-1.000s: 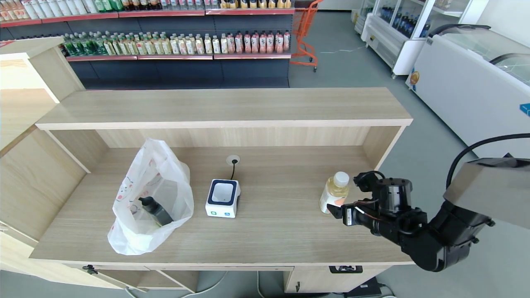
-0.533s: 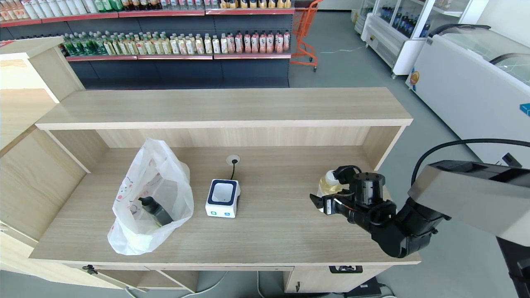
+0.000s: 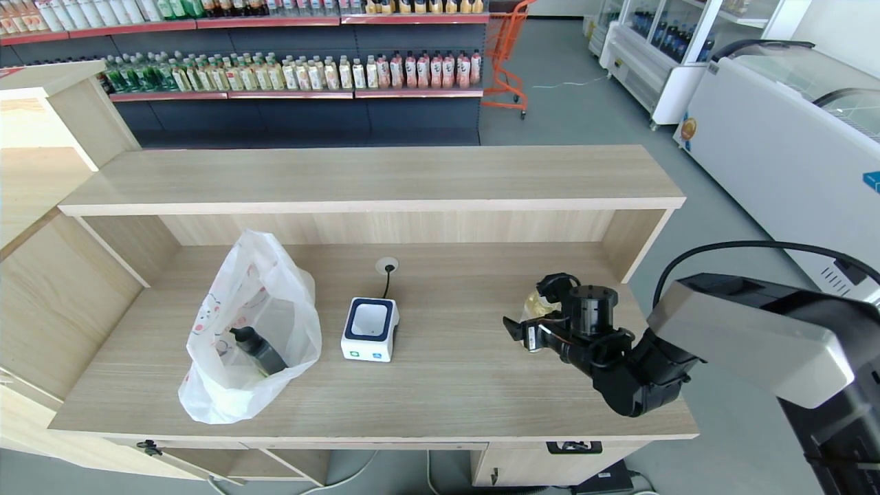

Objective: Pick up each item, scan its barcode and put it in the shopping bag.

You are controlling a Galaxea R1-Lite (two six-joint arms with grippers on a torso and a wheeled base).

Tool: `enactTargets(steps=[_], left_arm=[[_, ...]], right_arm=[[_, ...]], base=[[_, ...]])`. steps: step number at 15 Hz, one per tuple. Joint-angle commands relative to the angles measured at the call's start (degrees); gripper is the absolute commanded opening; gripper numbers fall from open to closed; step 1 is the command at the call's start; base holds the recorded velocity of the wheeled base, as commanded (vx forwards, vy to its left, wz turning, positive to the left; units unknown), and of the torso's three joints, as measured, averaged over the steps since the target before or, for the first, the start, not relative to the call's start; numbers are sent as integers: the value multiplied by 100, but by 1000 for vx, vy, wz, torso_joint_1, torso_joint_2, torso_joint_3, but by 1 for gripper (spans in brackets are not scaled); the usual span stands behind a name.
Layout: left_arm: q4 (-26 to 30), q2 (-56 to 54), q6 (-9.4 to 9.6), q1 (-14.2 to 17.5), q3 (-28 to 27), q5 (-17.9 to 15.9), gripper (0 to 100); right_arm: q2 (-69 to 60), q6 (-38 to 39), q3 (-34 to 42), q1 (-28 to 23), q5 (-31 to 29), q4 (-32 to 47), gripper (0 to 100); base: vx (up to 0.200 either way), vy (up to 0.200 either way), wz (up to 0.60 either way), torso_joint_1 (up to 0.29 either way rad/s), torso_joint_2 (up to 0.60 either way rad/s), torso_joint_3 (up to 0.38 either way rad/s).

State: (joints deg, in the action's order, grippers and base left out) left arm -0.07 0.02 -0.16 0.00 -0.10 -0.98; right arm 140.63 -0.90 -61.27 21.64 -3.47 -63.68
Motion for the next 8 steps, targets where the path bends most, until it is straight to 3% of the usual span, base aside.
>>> enactTargets(steps=[1, 2, 3, 8], left_arm=[[-1, -2, -2, 0, 1, 1, 100], [-1, -2, -2, 0, 1, 1, 100], [-1, -2, -2, 0, 1, 1, 100], [-1, -2, -2, 0, 1, 1, 100]], right_arm=[[175, 20, -219, -2, 13, 14, 100], [219, 20, -298, -2, 5, 5, 100], [263, 2, -394, -2, 5, 5, 0], [307, -121, -614, -2, 5, 49, 0]], base=[[0, 0, 0, 0, 0, 0], [0, 0, 0, 0, 0, 0], [0, 0, 0, 0, 0, 0], [0, 0, 0, 0, 0, 0]])
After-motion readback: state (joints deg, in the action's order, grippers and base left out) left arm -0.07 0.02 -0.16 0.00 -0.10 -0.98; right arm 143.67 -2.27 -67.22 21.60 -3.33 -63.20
